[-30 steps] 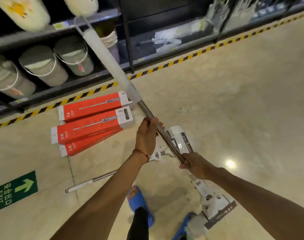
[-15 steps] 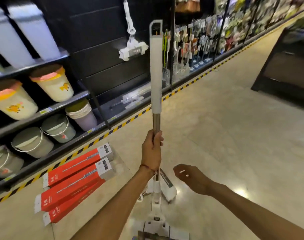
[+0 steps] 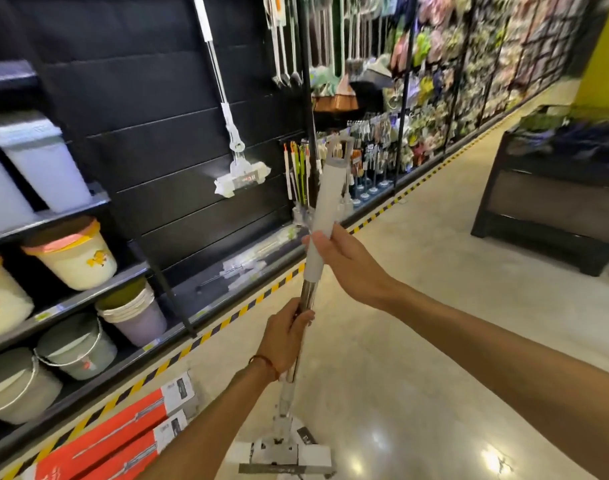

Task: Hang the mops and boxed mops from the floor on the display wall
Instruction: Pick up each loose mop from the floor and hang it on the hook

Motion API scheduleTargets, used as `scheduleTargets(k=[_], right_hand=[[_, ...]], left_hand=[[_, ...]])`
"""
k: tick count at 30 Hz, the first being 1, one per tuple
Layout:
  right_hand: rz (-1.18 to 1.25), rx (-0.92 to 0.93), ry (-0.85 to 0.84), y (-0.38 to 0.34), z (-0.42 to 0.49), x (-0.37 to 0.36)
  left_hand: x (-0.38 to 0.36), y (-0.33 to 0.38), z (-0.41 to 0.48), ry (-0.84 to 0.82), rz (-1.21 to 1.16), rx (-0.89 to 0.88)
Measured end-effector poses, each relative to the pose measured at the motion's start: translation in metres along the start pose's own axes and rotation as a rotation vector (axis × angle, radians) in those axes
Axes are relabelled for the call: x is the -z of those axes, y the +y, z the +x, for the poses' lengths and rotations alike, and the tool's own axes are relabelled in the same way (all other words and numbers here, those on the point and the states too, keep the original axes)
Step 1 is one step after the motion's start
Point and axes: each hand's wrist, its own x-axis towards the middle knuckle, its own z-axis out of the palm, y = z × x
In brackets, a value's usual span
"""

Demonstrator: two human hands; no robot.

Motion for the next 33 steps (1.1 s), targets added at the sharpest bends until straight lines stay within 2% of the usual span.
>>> scheduleTargets(k=[4, 9, 12, 21, 25, 27, 30, 33], right_hand=[[0.0, 0.001, 0.005, 0.016, 0.076, 0.01], [-0.006, -0.024, 0.009, 0.024, 0.157, 0.029], [-0.028, 0.009, 0.004, 0.025, 0.201, 0.051], [-0.01, 0.076, 0.008, 0.056, 0.344, 0.152], [0.009, 0.071, -0.025, 0.075, 0.41, 0.201], [0.021, 0.077, -0.043, 0.081, 0.444, 0.22], [0.067, 0.102, -0.065, 0.087, 0.498, 0.235], [0.102, 0.124, -0.106, 0.089, 0.552, 0.232]], left_hand=[[0.004, -0.004, 0.076, -0.046, -0.009, 0.006], [0.005, 0.001, 0.173, -0.154, -0.165, 0.138], [0.0, 0.02, 0.222, -0.18, -0.167, 0.108], [-0.053, 0.064, 0.384, -0.128, -0.315, 0.053], [-0.074, 0.079, 0.457, -0.049, -0.239, 0.027], [-0.078, 0.087, 0.49, 0.003, -0.282, 0.031], [-0.075, 0.096, 0.536, 0.064, -0.431, 0.06], [-0.063, 0.103, 0.583, 0.144, -0.441, 0.108]])
